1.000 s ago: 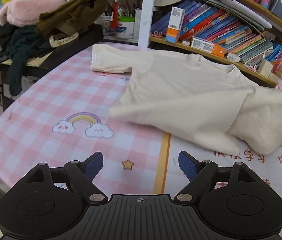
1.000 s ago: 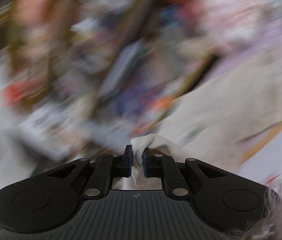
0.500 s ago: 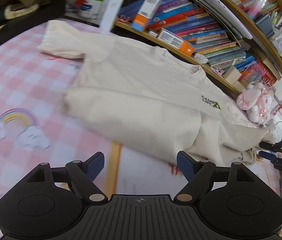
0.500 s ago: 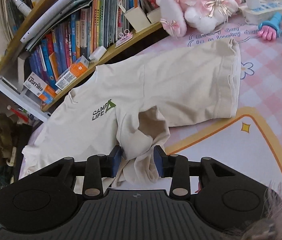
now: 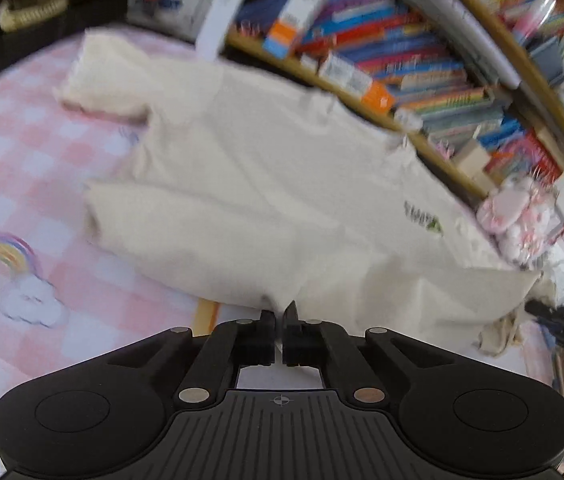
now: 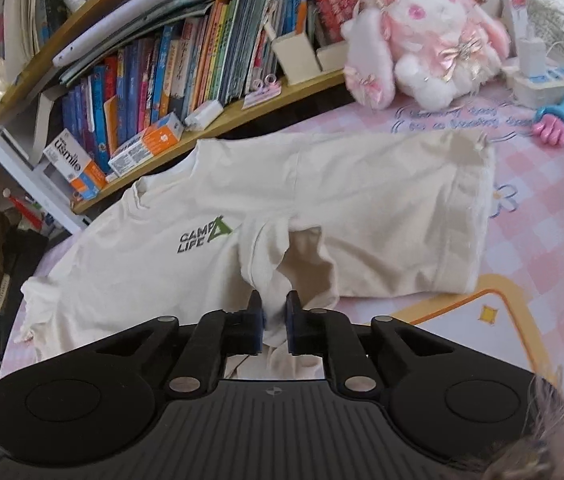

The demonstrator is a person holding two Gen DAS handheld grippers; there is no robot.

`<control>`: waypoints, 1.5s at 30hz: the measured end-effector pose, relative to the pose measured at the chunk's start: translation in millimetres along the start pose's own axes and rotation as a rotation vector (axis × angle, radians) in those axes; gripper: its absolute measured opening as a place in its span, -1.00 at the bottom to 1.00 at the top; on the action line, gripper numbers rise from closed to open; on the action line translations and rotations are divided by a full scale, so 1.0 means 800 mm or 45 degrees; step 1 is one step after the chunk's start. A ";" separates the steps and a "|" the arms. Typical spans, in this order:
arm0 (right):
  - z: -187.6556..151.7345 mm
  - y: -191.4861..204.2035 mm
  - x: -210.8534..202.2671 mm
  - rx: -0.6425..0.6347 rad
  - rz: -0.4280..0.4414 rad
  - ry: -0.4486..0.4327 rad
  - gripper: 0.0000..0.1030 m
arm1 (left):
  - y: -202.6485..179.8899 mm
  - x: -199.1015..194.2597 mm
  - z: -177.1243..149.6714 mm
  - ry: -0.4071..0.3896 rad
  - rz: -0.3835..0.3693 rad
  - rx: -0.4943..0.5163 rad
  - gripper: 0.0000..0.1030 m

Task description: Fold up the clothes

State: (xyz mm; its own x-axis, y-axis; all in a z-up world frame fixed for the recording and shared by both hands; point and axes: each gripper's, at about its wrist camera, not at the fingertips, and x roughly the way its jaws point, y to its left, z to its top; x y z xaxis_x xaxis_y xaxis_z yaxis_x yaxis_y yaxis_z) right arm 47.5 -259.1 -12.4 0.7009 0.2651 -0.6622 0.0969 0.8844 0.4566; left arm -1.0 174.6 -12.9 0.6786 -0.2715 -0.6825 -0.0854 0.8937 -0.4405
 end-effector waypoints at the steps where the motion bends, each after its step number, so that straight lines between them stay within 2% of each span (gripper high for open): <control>1: 0.002 -0.004 -0.010 0.022 0.028 -0.006 -0.83 | 0.001 -0.015 0.005 -0.033 0.005 -0.001 -0.98; 4: 0.005 -0.014 -0.049 0.080 0.157 0.018 -0.84 | 0.007 -0.065 0.021 -0.112 0.010 -0.014 -0.98; 7: 0.001 -0.020 -0.099 0.188 0.347 0.139 -0.84 | 0.017 -0.116 0.033 -0.153 -0.033 -0.072 -0.97; 8: -0.004 -0.023 -0.121 0.216 0.426 0.176 -0.84 | 0.019 -0.127 0.035 -0.165 -0.045 -0.089 -0.94; 10: -0.014 -0.030 -0.149 0.245 0.499 0.219 -0.84 | 0.022 -0.126 0.032 -0.180 -0.016 -0.108 -0.76; 12: -0.025 -0.039 -0.148 0.237 0.437 0.269 -0.84 | 0.026 -0.118 0.025 -0.186 0.036 -0.121 -0.31; 13: -0.032 -0.043 -0.140 0.225 0.384 0.294 -0.84 | 0.031 -0.111 0.018 -0.188 0.096 -0.133 -0.07; 15: -0.047 -0.050 -0.118 0.194 0.270 0.341 -0.84 | 0.047 -0.107 -0.001 -0.180 0.204 -0.182 -0.05; 17: -0.061 -0.056 -0.098 0.160 0.169 0.384 -0.84 | 0.066 -0.108 -0.026 -0.168 0.274 -0.253 -0.05; 19: -0.074 -0.062 -0.088 0.137 0.124 0.403 -0.83 | 0.079 -0.110 -0.050 -0.149 0.333 -0.279 -0.07; 23: -0.088 -0.072 -0.080 0.116 0.095 0.407 -0.81 | 0.082 -0.108 -0.077 -0.100 0.442 -0.209 -0.08; 26: -0.089 -0.073 -0.083 0.078 0.080 0.403 -0.80 | 0.075 -0.108 -0.088 -0.091 0.464 -0.129 -0.07; 28: -0.091 -0.070 -0.085 0.039 0.072 0.396 -0.80 | 0.067 -0.107 -0.094 -0.087 0.435 -0.079 -0.06; 31: -0.096 -0.063 -0.089 -0.008 0.060 0.397 -0.80 | 0.056 -0.093 -0.098 -0.050 0.339 -0.033 -0.05; 33: -0.102 -0.060 -0.095 -0.025 0.055 0.396 -0.80 | 0.050 -0.079 -0.100 -0.022 0.292 -0.019 -0.11; 34: -0.105 -0.059 -0.099 -0.023 0.056 0.396 -0.80 | 0.048 -0.072 -0.099 -0.015 0.277 -0.030 -0.39; 35: -0.108 -0.058 -0.102 -0.022 0.056 0.396 -0.81 | 0.047 -0.068 -0.096 -0.017 0.252 -0.055 -1.00; 37: -0.116 -0.056 -0.114 -0.002 0.067 0.390 -0.82 | 0.038 -0.064 -0.082 -0.081 0.177 -0.102 -1.00; 39: -0.124 -0.053 -0.128 0.025 0.071 0.372 -0.82 | 0.014 -0.057 -0.062 -0.157 0.082 -0.094 -1.00; 42: -0.140 -0.050 -0.140 0.081 0.037 0.352 -0.82 | -0.052 -0.019 -0.043 -0.056 -0.127 0.077 -1.00; 44: -0.151 -0.045 -0.144 0.098 0.005 0.347 -0.82 | -0.089 -0.008 -0.046 0.019 -0.250 0.221 -0.81; 45: -0.155 -0.041 -0.145 0.103 -0.011 0.342 -0.82 | -0.104 -0.009 -0.052 0.041 -0.296 0.303 -0.81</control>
State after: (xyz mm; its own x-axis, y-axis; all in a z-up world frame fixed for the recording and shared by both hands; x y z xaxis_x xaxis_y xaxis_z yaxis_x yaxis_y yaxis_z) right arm -125.0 -271.3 -24.4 0.4883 0.3593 -0.7952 0.1659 0.8565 0.4888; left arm -28.9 87.3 4.0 0.6360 -0.4859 -0.5995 0.2443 0.8637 -0.4409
